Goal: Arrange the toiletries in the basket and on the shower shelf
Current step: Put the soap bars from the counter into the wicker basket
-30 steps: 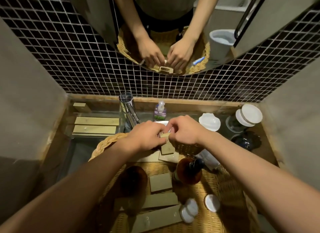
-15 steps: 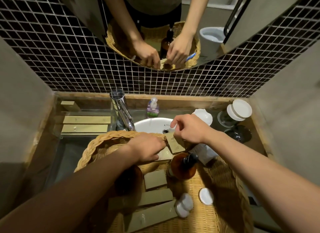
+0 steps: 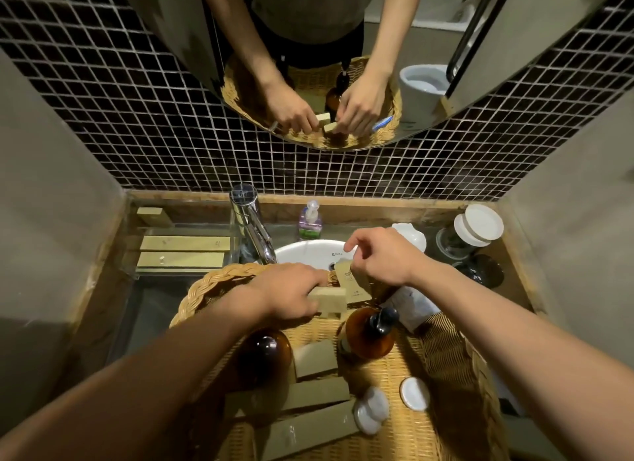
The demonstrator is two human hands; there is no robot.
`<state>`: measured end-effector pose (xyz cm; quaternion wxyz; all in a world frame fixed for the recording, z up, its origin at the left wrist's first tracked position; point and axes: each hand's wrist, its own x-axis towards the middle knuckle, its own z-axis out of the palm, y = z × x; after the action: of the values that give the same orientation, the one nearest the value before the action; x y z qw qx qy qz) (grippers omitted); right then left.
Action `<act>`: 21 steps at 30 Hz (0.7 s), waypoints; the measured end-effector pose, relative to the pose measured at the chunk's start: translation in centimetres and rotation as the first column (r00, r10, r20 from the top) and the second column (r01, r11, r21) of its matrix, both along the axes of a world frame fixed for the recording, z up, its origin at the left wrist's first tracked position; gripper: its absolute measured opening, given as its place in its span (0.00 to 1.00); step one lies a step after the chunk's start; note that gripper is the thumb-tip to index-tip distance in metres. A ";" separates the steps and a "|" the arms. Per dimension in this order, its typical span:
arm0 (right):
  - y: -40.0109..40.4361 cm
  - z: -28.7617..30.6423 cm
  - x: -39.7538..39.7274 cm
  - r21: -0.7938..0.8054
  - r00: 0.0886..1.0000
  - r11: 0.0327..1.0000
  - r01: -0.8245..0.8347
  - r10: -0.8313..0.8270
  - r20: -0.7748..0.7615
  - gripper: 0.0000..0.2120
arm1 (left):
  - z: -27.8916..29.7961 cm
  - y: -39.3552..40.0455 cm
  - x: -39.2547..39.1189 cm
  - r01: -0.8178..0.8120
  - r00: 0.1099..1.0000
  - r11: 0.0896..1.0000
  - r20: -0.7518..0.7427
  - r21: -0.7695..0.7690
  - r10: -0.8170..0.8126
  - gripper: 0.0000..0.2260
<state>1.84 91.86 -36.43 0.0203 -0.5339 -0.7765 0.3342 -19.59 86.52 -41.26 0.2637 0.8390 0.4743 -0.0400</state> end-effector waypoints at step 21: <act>2.0 10.8 -8.1 0.189 0.939 0.978 -0.088 0.145 -0.313 0.09 | 15.4 -2.9 -10.1 -0.723 0.627 0.691 0.452 0.033 0.634 0.06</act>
<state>-6.24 93.86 -25.59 0.1739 -0.4207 -0.8187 0.3500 -29.72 83.66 -25.86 0.2606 0.6082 0.6920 0.2887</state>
